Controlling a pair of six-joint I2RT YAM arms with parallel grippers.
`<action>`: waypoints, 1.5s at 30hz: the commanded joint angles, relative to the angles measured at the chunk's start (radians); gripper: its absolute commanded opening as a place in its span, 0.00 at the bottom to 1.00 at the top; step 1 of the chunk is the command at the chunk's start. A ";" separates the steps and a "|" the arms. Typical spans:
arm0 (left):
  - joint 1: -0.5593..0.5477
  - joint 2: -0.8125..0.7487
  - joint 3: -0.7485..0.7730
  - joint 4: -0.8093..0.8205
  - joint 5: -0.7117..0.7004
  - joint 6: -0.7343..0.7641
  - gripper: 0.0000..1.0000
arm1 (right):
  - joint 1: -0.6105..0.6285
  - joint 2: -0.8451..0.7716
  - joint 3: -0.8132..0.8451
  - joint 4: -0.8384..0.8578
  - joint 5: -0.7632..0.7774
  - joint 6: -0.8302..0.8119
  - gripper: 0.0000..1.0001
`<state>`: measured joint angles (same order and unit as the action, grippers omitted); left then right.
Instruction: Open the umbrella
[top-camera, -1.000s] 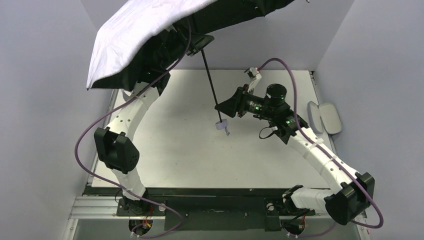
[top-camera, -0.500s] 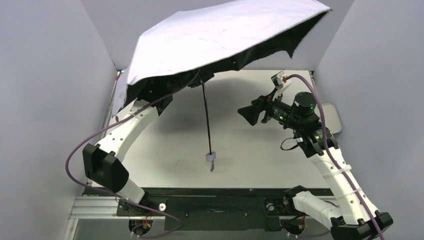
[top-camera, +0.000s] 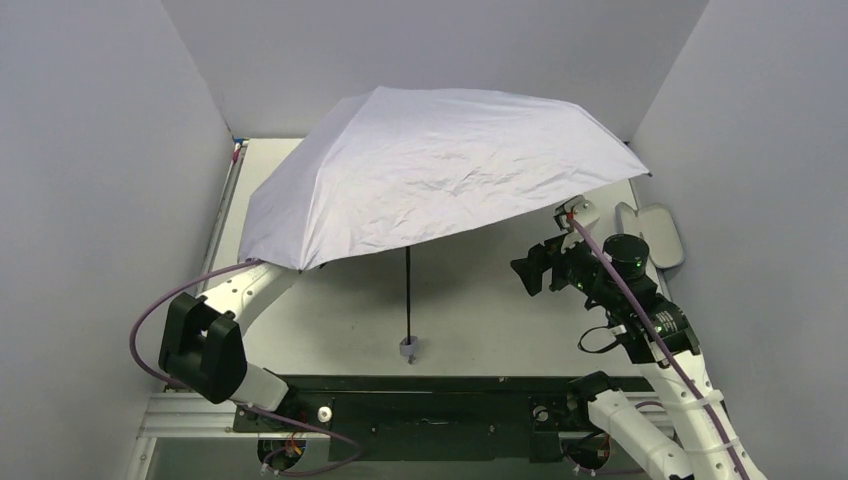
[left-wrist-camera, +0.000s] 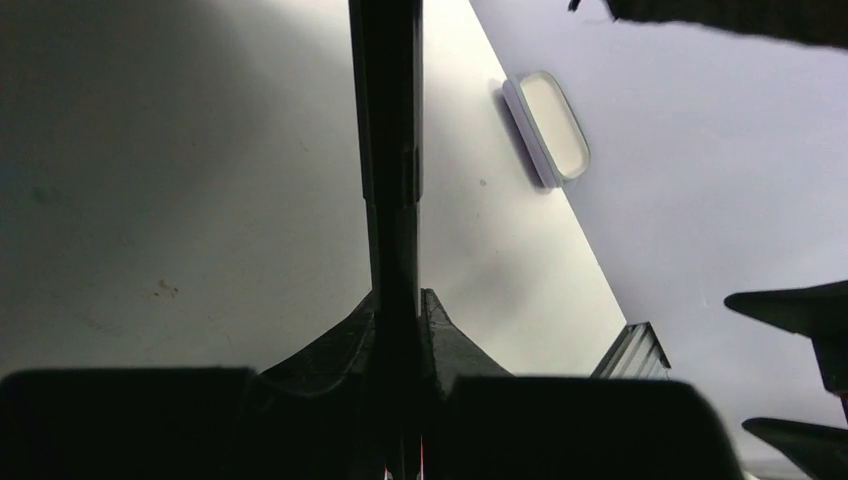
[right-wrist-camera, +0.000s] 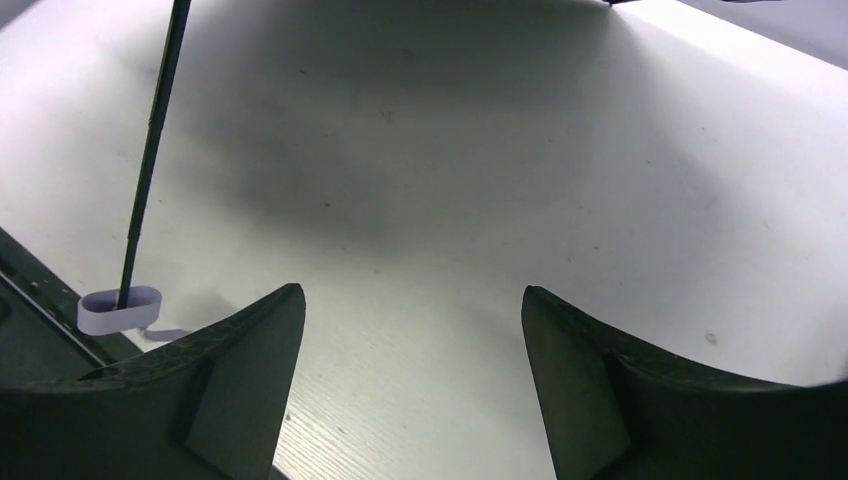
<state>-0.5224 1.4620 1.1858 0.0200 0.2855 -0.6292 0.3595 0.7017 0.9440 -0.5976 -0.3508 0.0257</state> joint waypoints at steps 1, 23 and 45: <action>0.009 -0.042 -0.090 0.266 0.126 -0.045 0.00 | -0.005 -0.027 -0.037 -0.010 0.049 -0.084 0.75; 0.030 -0.212 -0.301 0.002 0.208 0.210 0.85 | -0.001 -0.101 -0.154 -0.001 0.029 -0.181 0.75; 0.033 -0.360 -0.315 -0.758 -0.124 0.972 0.97 | 0.054 -0.106 -0.288 -0.148 0.232 -0.572 0.75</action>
<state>-0.4900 1.1423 0.8307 -0.5838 0.2974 0.1246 0.4072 0.5991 0.6666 -0.7399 -0.2203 -0.4454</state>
